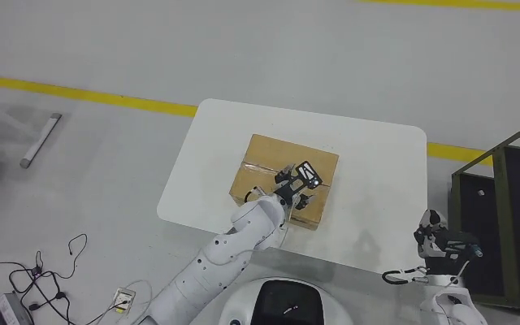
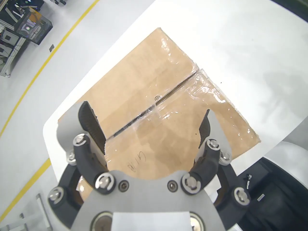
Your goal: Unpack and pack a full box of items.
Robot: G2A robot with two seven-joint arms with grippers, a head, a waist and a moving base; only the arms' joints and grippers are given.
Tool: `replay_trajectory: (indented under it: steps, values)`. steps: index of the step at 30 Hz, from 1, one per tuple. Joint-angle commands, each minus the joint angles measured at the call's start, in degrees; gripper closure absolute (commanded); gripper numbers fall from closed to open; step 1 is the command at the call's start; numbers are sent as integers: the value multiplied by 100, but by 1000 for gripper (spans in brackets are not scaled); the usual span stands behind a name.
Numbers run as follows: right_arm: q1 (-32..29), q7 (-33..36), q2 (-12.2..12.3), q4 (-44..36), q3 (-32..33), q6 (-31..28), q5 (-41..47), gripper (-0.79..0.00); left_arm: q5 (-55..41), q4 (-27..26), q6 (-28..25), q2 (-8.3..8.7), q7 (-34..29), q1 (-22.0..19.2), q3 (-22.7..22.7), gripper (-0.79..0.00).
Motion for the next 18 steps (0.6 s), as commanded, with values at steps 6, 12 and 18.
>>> replay_trajectory:
  steps: [6,12,18]
  values:
    - [-22,9,-21,-33,71,-49,42,0,191,350,242,-133,-419,-268,304,-785]
    - [-33,18,-37,-75,139,-132,86,0,236,548,339,-217,-612,-395,413,-585]
    - [-58,30,-57,-122,164,-191,90,0,371,692,405,-274,-702,-500,445,-563]
